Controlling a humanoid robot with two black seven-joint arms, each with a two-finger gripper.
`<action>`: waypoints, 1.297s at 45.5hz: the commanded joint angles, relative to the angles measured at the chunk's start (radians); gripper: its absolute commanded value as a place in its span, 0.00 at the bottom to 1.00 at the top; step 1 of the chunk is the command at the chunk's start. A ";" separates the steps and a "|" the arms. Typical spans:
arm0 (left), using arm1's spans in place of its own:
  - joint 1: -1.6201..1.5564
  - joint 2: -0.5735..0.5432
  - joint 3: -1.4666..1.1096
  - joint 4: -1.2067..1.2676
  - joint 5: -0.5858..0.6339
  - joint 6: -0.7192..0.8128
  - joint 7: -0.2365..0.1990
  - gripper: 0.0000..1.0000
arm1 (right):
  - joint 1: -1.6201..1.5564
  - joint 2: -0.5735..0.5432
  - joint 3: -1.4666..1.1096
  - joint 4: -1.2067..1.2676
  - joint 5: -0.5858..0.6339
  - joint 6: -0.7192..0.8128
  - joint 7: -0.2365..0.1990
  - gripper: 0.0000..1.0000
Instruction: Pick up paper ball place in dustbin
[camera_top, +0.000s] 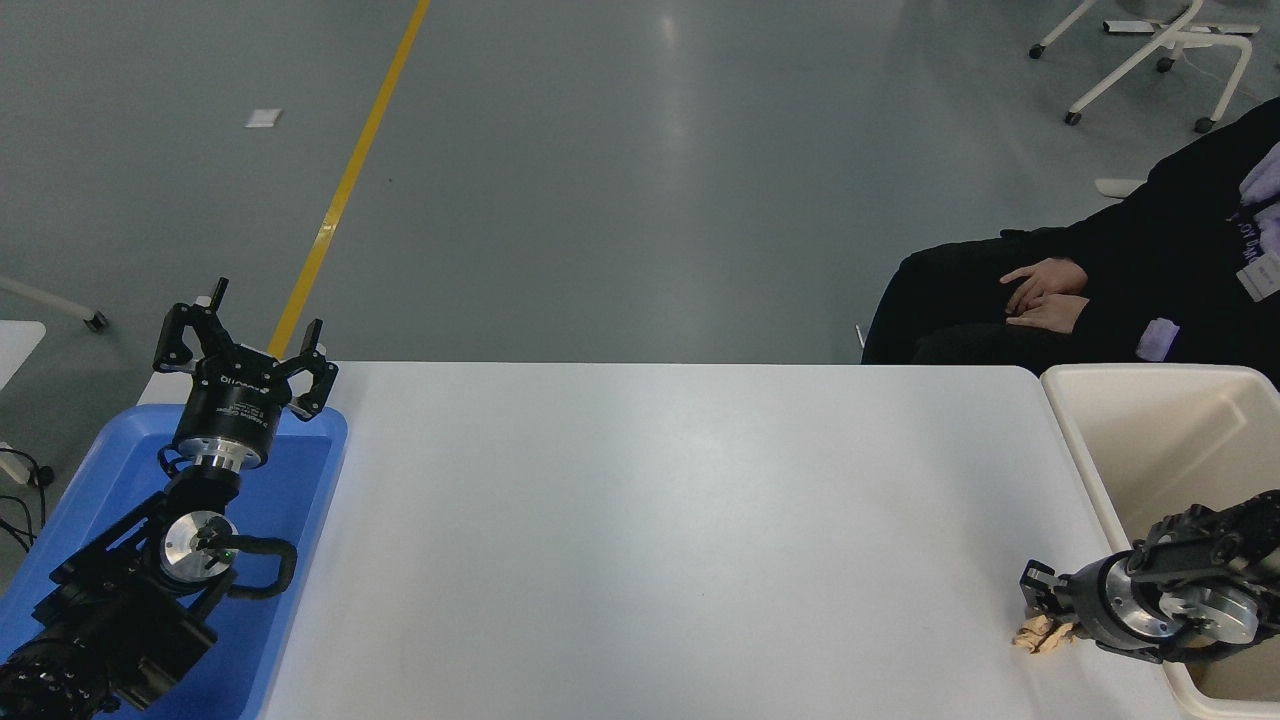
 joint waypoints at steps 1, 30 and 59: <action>0.000 0.000 -0.001 0.001 0.000 -0.001 0.000 0.99 | 0.226 -0.071 -0.079 0.111 0.009 0.210 0.000 0.00; 0.000 0.000 0.000 0.001 0.000 -0.001 0.000 0.99 | 1.157 0.086 -0.291 0.321 0.019 0.709 0.002 0.00; 0.000 0.000 0.000 0.001 0.000 -0.001 0.000 0.99 | 1.292 0.075 -0.473 0.353 0.023 0.709 0.002 0.00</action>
